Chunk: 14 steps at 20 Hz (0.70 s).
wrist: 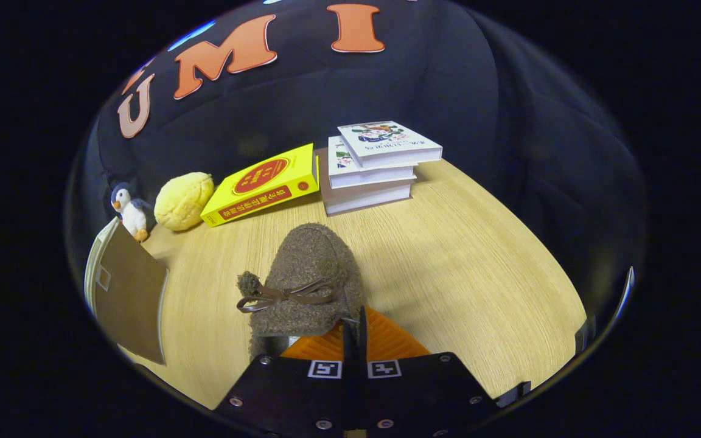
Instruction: Open the storage box then place both shoes into the box .Put the left shoe in first, then the right shoe, with the right side of both shoes facing outward in a uniform manner.
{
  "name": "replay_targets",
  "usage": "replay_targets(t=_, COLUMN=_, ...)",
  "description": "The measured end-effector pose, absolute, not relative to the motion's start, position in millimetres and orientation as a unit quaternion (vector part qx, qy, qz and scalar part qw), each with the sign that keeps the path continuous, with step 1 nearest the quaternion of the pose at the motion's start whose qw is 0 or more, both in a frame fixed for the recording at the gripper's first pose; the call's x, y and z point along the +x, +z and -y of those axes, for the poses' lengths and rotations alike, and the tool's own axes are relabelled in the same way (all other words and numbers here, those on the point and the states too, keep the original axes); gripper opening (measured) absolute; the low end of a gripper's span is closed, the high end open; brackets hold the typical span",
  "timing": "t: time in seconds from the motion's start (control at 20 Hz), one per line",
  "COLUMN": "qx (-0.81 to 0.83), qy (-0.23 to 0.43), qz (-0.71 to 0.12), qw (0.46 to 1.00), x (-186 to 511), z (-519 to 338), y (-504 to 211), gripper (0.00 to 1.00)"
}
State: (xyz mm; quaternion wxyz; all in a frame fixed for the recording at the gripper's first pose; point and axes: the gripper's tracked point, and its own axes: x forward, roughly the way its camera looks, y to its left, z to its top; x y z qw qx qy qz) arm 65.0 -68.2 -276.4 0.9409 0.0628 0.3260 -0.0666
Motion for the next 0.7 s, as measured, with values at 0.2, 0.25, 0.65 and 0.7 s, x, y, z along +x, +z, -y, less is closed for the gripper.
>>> replay_targets(t=0.2, qx=0.072, qy=-0.066, qz=-0.309, qw=0.946, x=53, z=35, y=-241, gripper=0.01)
replay_targets(t=0.25, qx=0.071, qy=-0.067, qz=-0.304, qw=0.948, x=51, z=24, y=-232, gripper=0.01)
replay_targets(t=0.65, qx=0.074, qy=-0.059, qz=-0.284, qw=0.954, x=34, z=-94, y=-167, gripper=0.01)
replay_targets(t=0.7, qx=0.076, qy=-0.057, qz=-0.280, qw=0.955, x=34, z=-108, y=-158, gripper=0.01)
